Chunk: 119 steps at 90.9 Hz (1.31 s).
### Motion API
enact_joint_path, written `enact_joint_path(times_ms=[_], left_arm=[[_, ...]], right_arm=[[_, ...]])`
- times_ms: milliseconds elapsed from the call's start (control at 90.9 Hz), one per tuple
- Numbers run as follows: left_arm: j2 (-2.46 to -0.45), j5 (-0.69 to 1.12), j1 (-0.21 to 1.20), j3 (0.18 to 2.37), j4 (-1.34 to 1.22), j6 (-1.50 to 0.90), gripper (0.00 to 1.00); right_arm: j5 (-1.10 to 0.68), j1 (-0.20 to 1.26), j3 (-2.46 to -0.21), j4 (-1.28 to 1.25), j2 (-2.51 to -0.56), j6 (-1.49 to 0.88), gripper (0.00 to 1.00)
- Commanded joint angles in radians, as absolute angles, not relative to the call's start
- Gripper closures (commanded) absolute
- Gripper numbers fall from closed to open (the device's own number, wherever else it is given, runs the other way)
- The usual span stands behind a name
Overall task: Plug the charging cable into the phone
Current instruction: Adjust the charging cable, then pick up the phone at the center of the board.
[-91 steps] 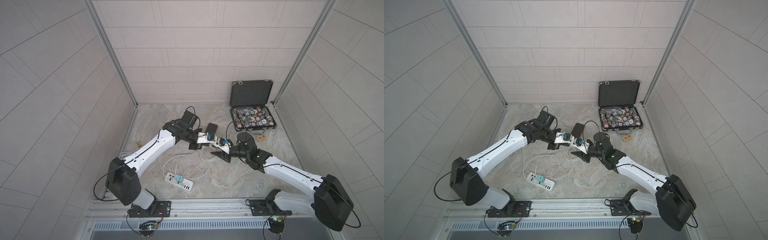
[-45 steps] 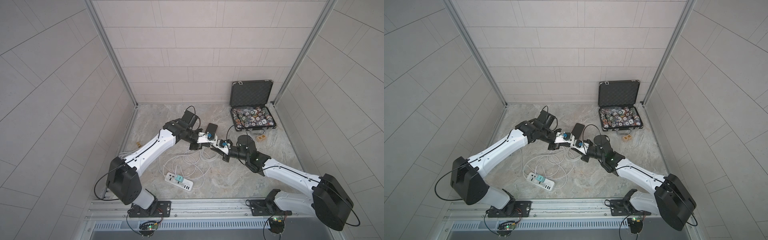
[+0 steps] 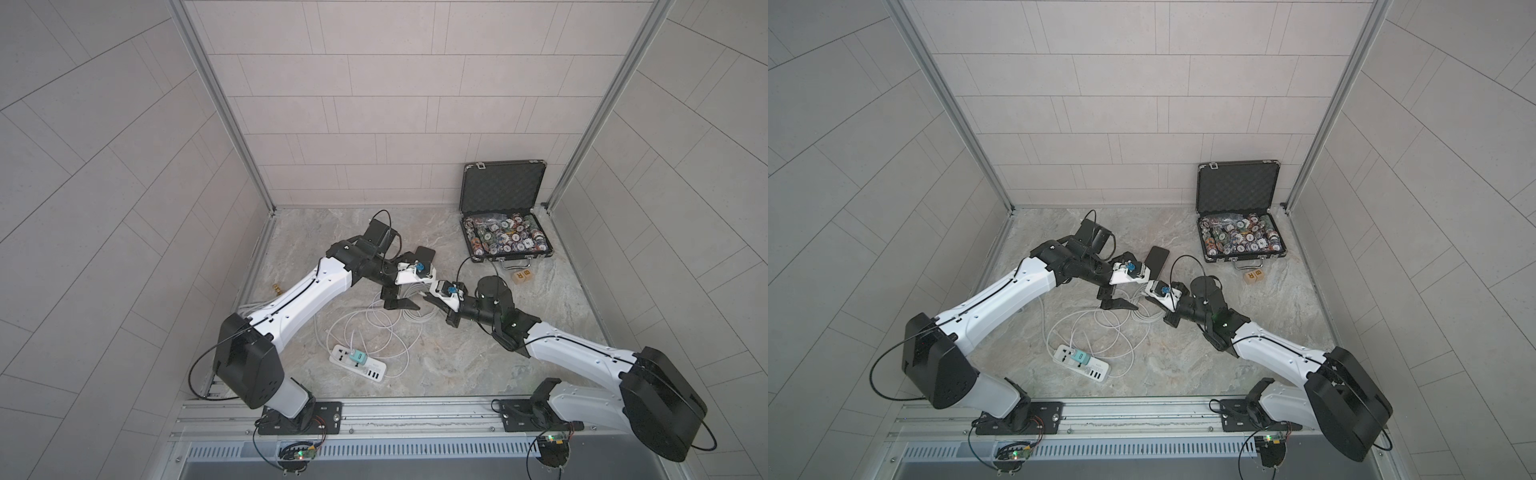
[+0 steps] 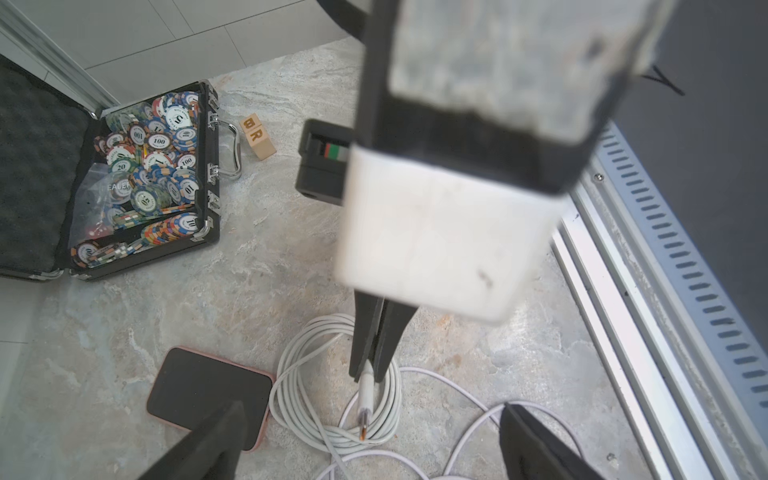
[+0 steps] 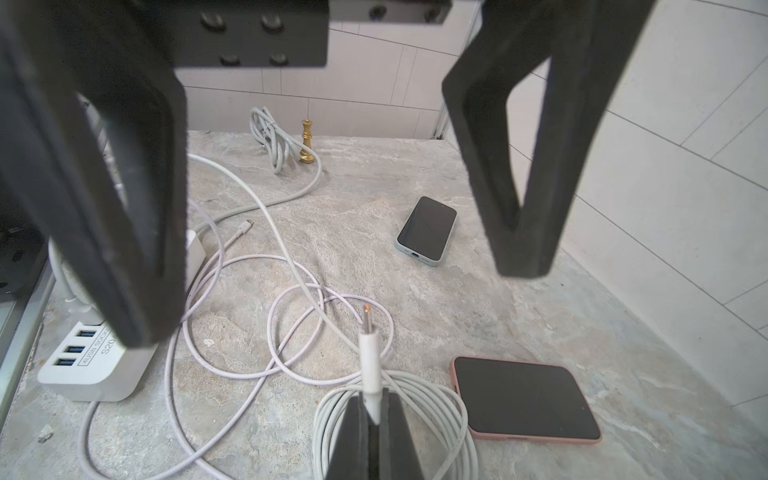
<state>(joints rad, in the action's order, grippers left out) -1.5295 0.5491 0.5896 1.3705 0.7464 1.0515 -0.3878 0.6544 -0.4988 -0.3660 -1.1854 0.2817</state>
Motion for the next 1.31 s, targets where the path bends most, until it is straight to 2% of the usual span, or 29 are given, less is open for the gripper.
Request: enact_joint_path(times_ms=[0, 187, 275, 363, 440, 572, 881, 1299], left_arm=[[-1.542, 0.567, 0.579, 1.413, 0.672, 0.866, 0.0], [-1.568, 0.342, 0.569, 1.393, 0.372, 0.361, 0.0], [-1.614, 0.209, 0.571, 1.363, 0.254, 0.209, 0.0], [-1.7, 0.061, 0.576, 1.402, 0.242, 0.09, 0.02], [-1.812, -0.034, 0.581, 1.537, 0.365, 0.012, 0.04], [-1.999, -0.045, 0.599, 1.728, 0.531, -0.028, 0.0], [-2.402, -0.118, 0.619, 2.175, 0.862, -0.157, 0.0], [-2.491, -0.192, 0.638, 2.2, 0.869, -0.118, 0.0]], right_arm=[[-0.31, 0.623, -0.459, -0.416, -1.16, 0.186, 1.0], [-0.257, 0.486, -0.42, -0.395, -1.124, -0.028, 1.0], [-0.26, 0.401, -0.415, -0.362, -1.104, -0.141, 1.0], [-0.278, 0.331, -0.41, -0.341, -1.086, -0.233, 1.0], [-0.286, 0.303, -0.407, -0.313, -1.077, -0.268, 1.0], [-0.242, 0.289, -0.411, -0.239, -1.054, -0.3, 1.0], [-0.248, 0.285, -0.402, -0.207, -1.041, -0.294, 1.0], [-0.27, 0.285, -0.388, -0.26, -1.072, -0.268, 1.0]])
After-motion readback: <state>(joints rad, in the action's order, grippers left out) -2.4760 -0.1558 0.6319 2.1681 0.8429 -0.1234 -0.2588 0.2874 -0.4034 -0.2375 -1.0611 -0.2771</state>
